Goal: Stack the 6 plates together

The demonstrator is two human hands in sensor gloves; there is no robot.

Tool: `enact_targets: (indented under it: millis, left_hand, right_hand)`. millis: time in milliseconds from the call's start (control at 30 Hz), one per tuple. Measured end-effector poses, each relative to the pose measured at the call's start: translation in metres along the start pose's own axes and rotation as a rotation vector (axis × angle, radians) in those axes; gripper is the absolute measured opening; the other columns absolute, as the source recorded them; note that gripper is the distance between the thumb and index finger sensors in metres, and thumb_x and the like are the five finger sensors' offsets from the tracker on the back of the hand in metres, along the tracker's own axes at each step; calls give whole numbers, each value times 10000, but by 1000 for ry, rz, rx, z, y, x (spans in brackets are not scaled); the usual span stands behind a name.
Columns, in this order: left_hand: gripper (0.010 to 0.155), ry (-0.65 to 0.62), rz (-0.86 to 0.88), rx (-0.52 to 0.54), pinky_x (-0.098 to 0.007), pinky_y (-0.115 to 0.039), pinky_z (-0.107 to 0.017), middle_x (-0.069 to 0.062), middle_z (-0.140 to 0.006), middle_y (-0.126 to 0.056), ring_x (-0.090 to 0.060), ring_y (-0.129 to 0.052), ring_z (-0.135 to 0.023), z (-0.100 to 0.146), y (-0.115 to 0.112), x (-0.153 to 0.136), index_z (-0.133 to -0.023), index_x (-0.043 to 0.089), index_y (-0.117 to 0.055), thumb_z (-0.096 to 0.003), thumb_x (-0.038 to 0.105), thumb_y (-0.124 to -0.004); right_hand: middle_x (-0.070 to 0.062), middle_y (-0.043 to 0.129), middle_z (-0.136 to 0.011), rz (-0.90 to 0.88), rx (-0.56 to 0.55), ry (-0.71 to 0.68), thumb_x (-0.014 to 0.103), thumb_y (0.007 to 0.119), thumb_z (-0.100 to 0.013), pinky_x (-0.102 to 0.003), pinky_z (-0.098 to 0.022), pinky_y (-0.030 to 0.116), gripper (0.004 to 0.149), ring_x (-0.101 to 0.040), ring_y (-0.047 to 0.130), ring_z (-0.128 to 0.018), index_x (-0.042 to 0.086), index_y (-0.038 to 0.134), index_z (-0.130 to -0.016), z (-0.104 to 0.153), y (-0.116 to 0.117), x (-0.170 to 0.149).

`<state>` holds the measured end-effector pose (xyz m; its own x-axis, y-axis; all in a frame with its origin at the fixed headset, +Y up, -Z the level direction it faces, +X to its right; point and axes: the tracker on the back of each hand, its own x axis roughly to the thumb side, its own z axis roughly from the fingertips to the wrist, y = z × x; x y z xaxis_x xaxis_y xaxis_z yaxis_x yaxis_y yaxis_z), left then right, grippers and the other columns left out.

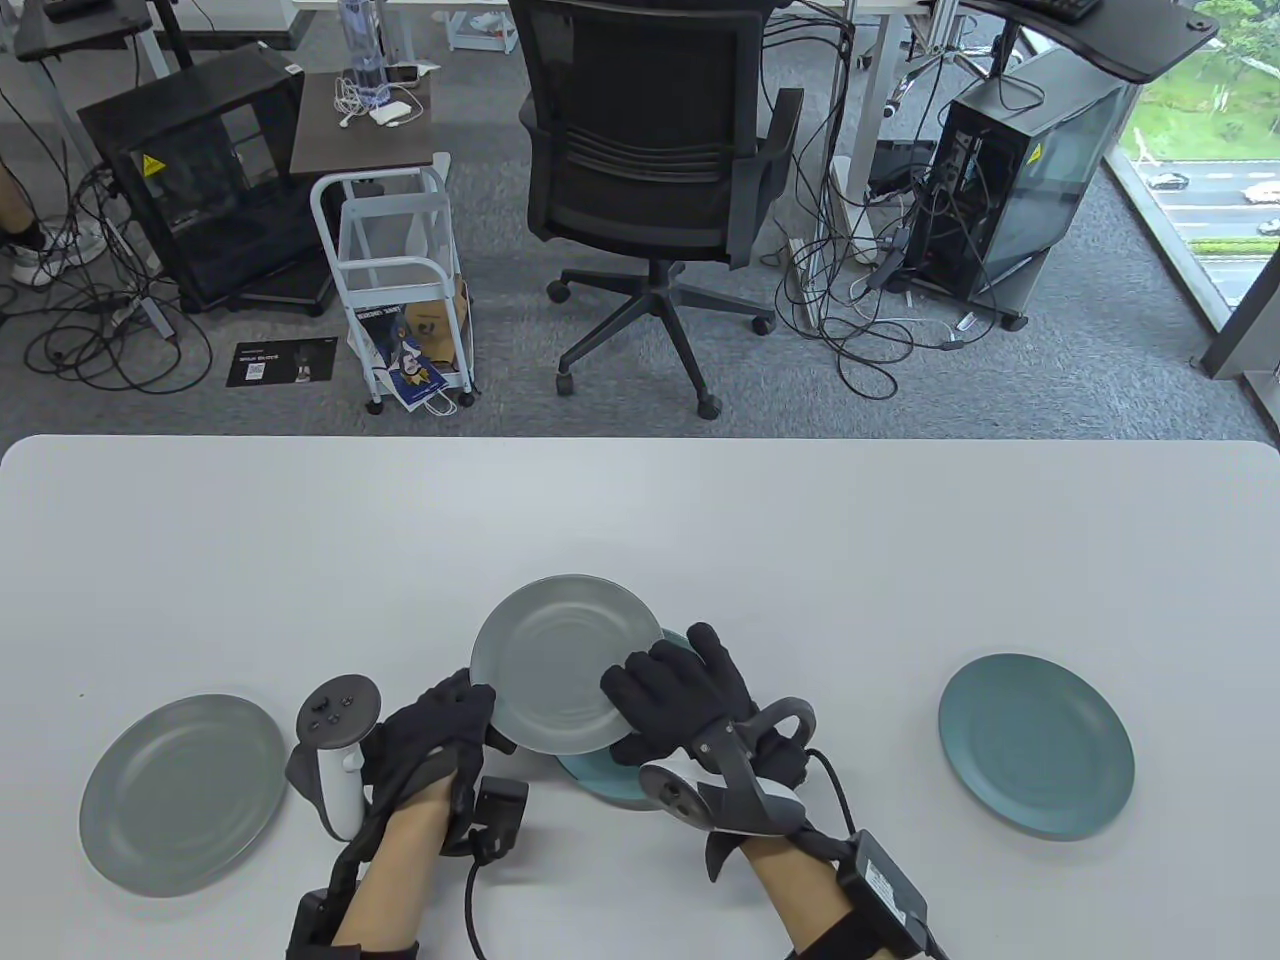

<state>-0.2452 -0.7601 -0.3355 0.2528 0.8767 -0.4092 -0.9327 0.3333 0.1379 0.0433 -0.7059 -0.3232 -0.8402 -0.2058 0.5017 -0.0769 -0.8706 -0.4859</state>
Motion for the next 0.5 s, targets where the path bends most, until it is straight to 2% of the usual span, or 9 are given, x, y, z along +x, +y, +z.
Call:
enact_targets:
  millis: [233,500]
  left_hand:
    - [516,-7,-21,-8,-435,-536,-801,28,-409,-1080,-95,-982,-649,-1,-1,0,-858,183,-812,-391,402,-812]
    - [511,-44,-137,-56,-439,-532,-802,21,-408,-1080,-99,-984,-647,2,-17,6,-858,186,-817,-391,395,-812]
  right_hand:
    - [84,754,-1043,20,84,85,685,849,-338,-545,-808,464,791,-205,729,-967,365,615,-1022,1,4,-27]
    - [59,722,-1061,9,118,355,631,850,-391,-553,-800,452,780,-231,708,-976,340,555,-1053,21,20,-78]
